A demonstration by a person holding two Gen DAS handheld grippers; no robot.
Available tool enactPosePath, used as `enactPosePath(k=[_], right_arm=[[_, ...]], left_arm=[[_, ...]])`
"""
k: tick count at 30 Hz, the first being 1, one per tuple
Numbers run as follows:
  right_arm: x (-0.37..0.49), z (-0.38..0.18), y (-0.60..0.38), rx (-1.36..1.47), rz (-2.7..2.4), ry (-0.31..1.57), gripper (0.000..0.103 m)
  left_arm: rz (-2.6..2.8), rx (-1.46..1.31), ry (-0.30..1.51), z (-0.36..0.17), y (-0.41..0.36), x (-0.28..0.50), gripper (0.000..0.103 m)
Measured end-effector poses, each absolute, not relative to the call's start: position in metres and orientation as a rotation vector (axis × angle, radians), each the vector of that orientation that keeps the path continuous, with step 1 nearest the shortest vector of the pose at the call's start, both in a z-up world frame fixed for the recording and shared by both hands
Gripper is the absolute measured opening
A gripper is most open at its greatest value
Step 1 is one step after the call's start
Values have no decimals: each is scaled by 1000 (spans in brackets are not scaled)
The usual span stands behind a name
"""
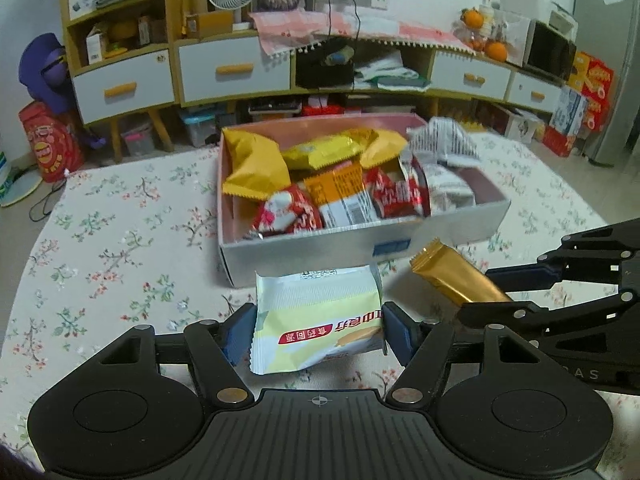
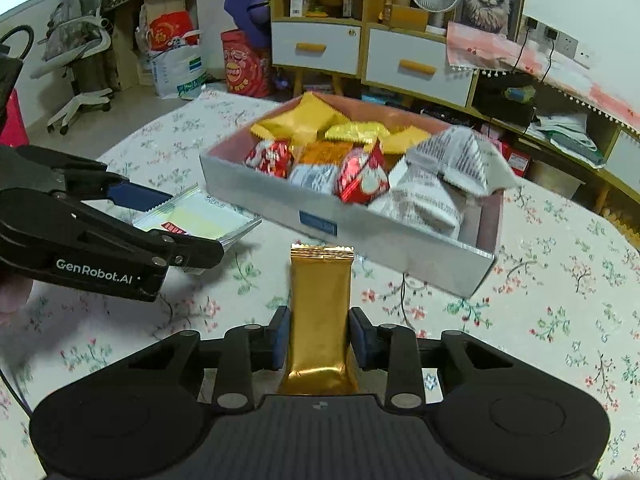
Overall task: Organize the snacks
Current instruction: 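Carry the pale packet and gold bar into the tray and open both tools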
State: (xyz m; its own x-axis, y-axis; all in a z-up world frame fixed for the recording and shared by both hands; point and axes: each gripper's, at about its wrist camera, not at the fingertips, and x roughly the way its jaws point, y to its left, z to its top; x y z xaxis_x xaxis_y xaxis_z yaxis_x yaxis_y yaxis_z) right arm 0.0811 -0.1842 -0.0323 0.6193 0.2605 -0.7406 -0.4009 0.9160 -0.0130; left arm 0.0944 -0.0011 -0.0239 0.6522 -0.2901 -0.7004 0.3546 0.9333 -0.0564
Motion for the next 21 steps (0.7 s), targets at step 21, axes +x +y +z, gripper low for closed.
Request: enactPosePath(k=[21], right_arm=[[125, 17, -203, 39, 286, 669, 0]], left_arm=[[-301, -27, 679, 5, 1, 134, 67]])
